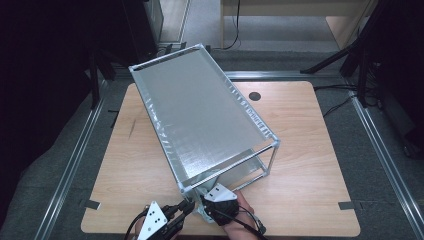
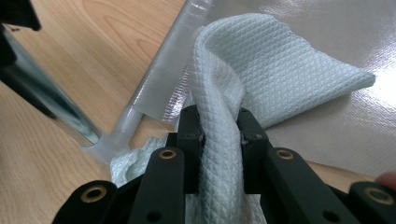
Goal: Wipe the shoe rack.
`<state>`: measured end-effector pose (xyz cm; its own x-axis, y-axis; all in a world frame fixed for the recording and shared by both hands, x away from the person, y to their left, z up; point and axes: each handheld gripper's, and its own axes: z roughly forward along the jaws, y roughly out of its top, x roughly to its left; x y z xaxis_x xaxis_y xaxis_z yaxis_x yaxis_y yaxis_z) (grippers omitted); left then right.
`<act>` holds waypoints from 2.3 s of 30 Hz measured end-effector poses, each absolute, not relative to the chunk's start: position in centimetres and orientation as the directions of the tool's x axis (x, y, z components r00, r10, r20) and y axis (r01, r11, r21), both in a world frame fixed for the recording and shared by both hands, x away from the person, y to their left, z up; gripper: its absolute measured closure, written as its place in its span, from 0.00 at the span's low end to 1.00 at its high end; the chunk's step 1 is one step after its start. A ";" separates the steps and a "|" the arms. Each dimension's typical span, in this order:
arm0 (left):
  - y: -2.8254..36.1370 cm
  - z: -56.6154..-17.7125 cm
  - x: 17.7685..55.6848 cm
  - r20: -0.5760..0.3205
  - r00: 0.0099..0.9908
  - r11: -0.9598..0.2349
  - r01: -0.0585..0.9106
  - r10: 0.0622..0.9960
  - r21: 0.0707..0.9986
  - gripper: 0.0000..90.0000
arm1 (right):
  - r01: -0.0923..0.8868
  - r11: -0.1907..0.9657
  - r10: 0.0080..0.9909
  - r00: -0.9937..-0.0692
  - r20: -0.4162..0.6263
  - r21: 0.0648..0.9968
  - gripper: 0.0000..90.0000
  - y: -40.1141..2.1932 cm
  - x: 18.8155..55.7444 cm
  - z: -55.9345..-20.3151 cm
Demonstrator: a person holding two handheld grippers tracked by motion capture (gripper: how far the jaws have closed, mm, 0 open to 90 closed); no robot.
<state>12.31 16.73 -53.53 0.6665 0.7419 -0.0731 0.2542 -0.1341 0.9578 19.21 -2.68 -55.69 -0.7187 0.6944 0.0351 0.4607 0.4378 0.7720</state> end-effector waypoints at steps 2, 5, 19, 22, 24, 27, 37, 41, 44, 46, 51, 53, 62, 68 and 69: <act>16.7 -53.5 12.3 -0.072 0.668 -0.135 0.254 0.741 0.958 0.91 | 0.471 0.436 0.692 -0.721 0.050 0.767 0.84 -3.2 19.6 -55.7; 16.7 -53.5 12.3 -0.070 0.668 -0.137 0.253 0.740 0.958 0.91 | 0.498 0.402 0.741 -0.670 0.046 0.768 0.84 -5.0 20.5 -55.6; 16.7 -53.5 12.3 -0.067 0.665 -0.141 0.253 0.744 0.957 0.91 | 0.553 0.301 0.892 -0.452 -0.024 0.777 0.84 -16.8 22.2 -53.5; 16.8 -53.5 12.4 -0.068 0.665 -0.141 0.255 0.744 0.957 0.91 | 0.557 0.220 0.919 -0.393 0.022 0.801 0.85 -19.4 22.2 -52.3; 16.8 -53.5 12.4 -0.073 0.666 -0.135 0.255 0.743 0.957 0.91 | 0.548 0.167 0.921 -0.383 0.068 0.820 0.86 -20.6 22.1 -51.3; 16.8 -53.6 12.4 -0.077 0.668 -0.130 0.255 0.740 0.958 0.91 | 0.489 0.126 0.917 -0.390 0.087 0.863 0.86 -21.2 21.5 -49.1; 16.8 -53.6 12.4 -0.072 0.665 -0.135 0.254 0.743 0.958 0.91 | 0.433 0.115 0.965 -0.264 0.004 0.894 0.87 -23.2 20.9 -46.4; 16.8 -53.6 12.4 -0.073 0.667 -0.133 0.253 0.741 0.958 0.91 | 0.448 0.024 0.982 -0.179 0.064 0.894 0.87 -25.1 21.5 -46.9; 16.8 -53.5 12.4 -0.072 0.667 -0.136 0.255 0.741 0.957 0.91 | 0.345 0.019 0.969 -0.239 0.068 0.939 0.87 -24.5 20.9 -44.6; 16.8 -53.5 12.4 -0.074 0.668 -0.135 0.255 0.740 0.957 0.91 | 0.300 0.027 0.959 -0.278 0.060 0.954 0.87 -23.5 20.6 -43.0; 16.8 -53.6 12.4 -0.078 0.669 -0.131 0.256 0.739 0.958 0.91 | 0.206 0.033 0.923 -0.383 0.049 0.978 0.87 -20.3 20.2 -40.2; 16.8 -53.6 12.4 -0.082 0.669 -0.127 0.257 0.738 0.958 0.91 | 0.204 0.050 0.900 -0.433 0.044 0.978 0.86 -18.8 20.5 -40.2; 16.7 -53.5 12.6 -0.080 0.676 -0.136 0.260 0.732 0.956 0.91 | 0.224 0.075 0.814 -0.577 0.070 0.972 0.86 -13.0 18.7 -40.9; 16.6 -53.5 12.6 -0.073 0.674 -0.141 0.257 0.735 0.956 0.91 | 0.190 0.150 0.699 -0.715 0.032 0.970 0.85 -7.7 16.3 -41.1; 16.6 -53.5 12.5 -0.070 0.675 -0.144 0.256 0.735 0.956 0.91 | 0.176 0.162 0.693 -0.721 0.015 0.971 0.85 -7.2 15.9 -41.1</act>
<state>12.55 16.56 -53.54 0.6747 0.7347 -0.0703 0.2559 -0.1435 0.9560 15.95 -7.23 -41.12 -0.7209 0.6929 0.0151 0.1763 0.1623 0.9709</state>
